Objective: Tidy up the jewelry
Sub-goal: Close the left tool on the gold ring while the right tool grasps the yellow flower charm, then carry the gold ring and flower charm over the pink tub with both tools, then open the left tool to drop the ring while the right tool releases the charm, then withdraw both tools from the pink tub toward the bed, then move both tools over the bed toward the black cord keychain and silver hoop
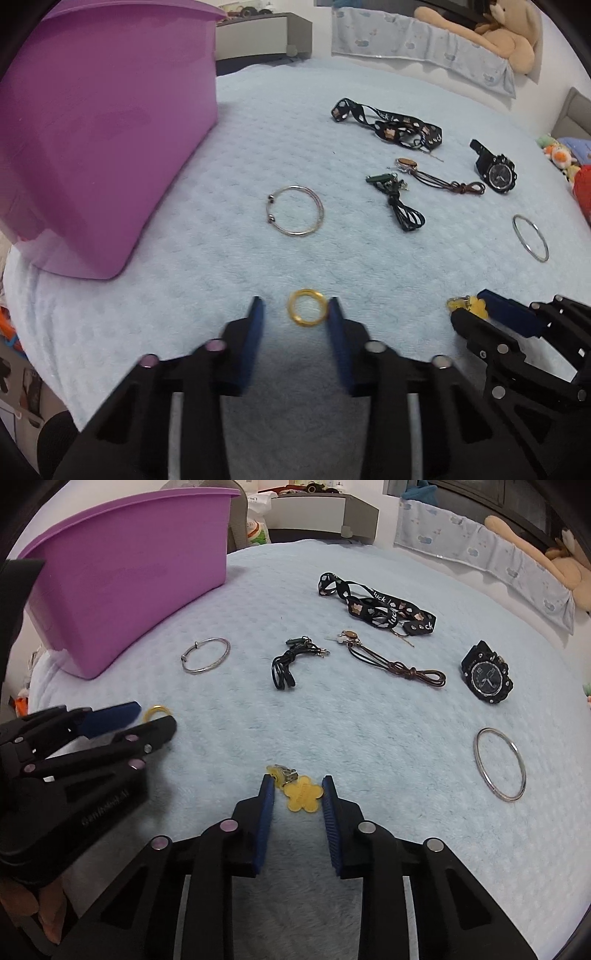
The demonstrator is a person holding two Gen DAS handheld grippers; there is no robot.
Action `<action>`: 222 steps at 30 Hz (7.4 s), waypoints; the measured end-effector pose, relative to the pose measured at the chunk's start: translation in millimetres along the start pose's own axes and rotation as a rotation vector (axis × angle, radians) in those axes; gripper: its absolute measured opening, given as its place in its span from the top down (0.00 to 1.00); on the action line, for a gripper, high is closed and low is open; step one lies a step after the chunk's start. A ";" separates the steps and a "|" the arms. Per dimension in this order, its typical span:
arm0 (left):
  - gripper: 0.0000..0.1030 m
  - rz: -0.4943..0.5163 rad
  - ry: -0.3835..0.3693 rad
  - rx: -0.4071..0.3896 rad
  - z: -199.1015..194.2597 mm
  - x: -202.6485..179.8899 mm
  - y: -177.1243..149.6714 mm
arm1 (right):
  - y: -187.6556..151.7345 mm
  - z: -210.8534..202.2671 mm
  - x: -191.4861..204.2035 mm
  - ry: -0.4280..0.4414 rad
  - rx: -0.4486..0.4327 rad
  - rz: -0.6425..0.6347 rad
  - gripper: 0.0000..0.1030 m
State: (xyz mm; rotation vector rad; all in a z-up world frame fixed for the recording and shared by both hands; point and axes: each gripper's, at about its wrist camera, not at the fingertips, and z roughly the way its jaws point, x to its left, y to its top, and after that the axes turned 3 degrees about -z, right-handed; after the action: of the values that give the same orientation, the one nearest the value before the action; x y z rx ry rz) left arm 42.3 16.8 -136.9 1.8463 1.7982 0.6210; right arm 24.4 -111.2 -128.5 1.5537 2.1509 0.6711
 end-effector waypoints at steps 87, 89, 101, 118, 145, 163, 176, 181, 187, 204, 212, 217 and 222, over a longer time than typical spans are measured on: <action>0.30 -0.287 0.261 0.004 -79.9 247.0 181.8 | 313.9 -16.3 185.5 0.309 -0.009 -0.136 0.48; 0.20 -0.292 0.294 -0.041 -86.9 247.6 179.1 | 313.2 -21.3 182.6 0.299 -0.036 -0.132 0.46; 0.18 -0.296 0.322 -0.041 -94.9 245.0 172.8 | 310.4 -31.9 173.2 0.315 -0.050 -0.110 0.46; 0.17 -0.247 0.320 -0.111 -133.4 209.2 165.3 | 276.4 -70.3 138.6 0.340 -0.113 -0.012 0.46; 0.14 -0.160 0.222 -0.198 -196.0 106.6 136.8 | 180.1 -157.5 48.4 0.294 -0.272 0.146 0.45; 0.13 -0.068 0.116 -0.188 -199.7 32.8 115.9 | 102.1 -192.8 -28.2 0.196 -0.293 0.276 0.43; 0.10 -0.012 0.038 -0.122 -175.4 -9.0 74.7 | 19.3 -193.1 -76.8 0.108 -0.245 0.351 0.40; 0.10 -0.012 0.032 -0.089 -157.6 -12.5 54.9 | -12.7 -181.7 -93.3 0.078 -0.200 0.388 0.40; 0.10 -0.033 0.046 -0.046 -135.9 -4.2 38.8 | -41.7 -169.9 -106.5 0.037 -0.155 0.417 0.40; 0.10 -0.082 0.076 0.009 -79.1 12.2 31.5 | -58.4 -122.1 -119.6 -0.016 -0.061 0.410 0.39; 0.10 -0.089 0.090 0.037 -46.5 11.1 37.9 | -52.7 -100.5 -135.5 -0.043 -0.041 0.413 0.38; 0.10 -0.074 0.089 0.050 -29.4 5.7 40.7 | -49.9 -86.6 -146.0 -0.049 -0.027 0.433 0.37; 0.10 -0.065 0.092 0.059 -15.0 4.1 43.8 | -46.3 -72.0 -150.5 -0.052 -0.014 0.436 0.37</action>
State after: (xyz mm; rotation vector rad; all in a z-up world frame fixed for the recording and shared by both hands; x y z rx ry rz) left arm 67.1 20.6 -97.8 1.8164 1.9468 0.6448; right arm -7.0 -277.5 -91.6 2.0312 1.7757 0.7656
